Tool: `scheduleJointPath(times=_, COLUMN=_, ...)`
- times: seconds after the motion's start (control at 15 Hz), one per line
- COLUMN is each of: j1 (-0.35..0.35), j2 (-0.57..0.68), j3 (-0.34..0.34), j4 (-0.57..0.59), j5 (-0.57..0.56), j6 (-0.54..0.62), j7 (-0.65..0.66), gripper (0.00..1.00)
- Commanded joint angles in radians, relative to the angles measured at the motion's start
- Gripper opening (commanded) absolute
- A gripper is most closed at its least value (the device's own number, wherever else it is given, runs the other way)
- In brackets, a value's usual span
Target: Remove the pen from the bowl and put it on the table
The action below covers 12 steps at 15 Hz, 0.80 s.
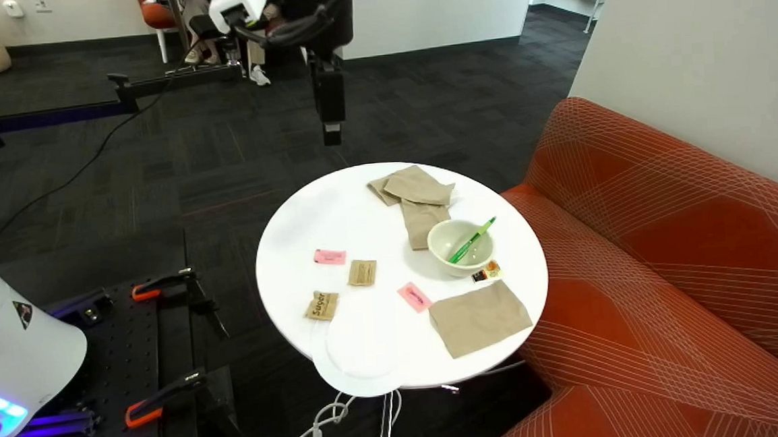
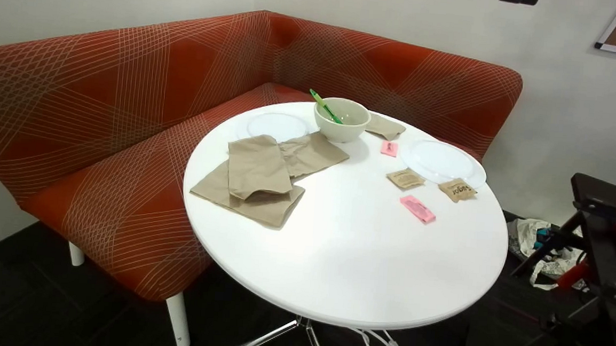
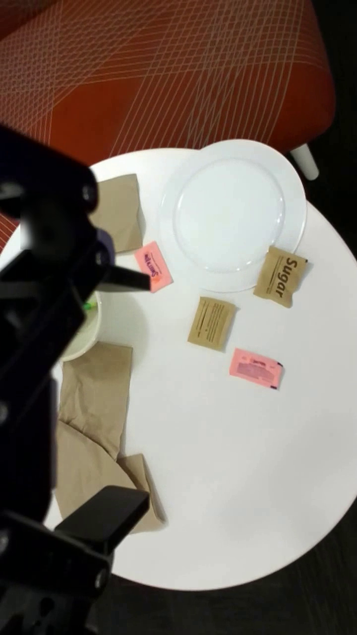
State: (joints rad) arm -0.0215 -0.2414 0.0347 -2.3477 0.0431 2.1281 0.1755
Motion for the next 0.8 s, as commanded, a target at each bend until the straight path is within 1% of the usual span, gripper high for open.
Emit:
scheduleJointPath(times=0.0, j1=-0.007, j2=0.100, j3=-0.025, j4=0.061, j5=-0.052, j6=0.038, j7=-0.079, gripper=1.00)
scheduleJointPath(times=0.07, j1=-0.008, j2=0.119, j3=-0.032, j4=0.070, j5=-0.054, j6=0.046, j7=-0.087, gripper=1.00)
scheduleJointPath(times=0.13, j1=0.000, j2=0.070, j3=-0.026, j4=0.030, j5=-0.038, j6=0.031, j7=-0.056, gripper=1.00)
scheduleJointPath(times=0.33, j1=-0.003, j2=0.112, j3=-0.035, j4=0.054, j5=-0.040, j6=0.038, j7=-0.074, gripper=1.00)
scheduleJointPath(times=0.6, j1=-0.003, j2=0.116, j3=-0.035, j4=0.060, j5=-0.040, j6=0.038, j7=-0.074, gripper=1.00)
scheduleJointPath(times=0.73, j1=-0.003, j2=0.116, j3=-0.034, j4=0.036, j5=-0.032, j6=0.105, j7=-0.061, gripper=1.00)
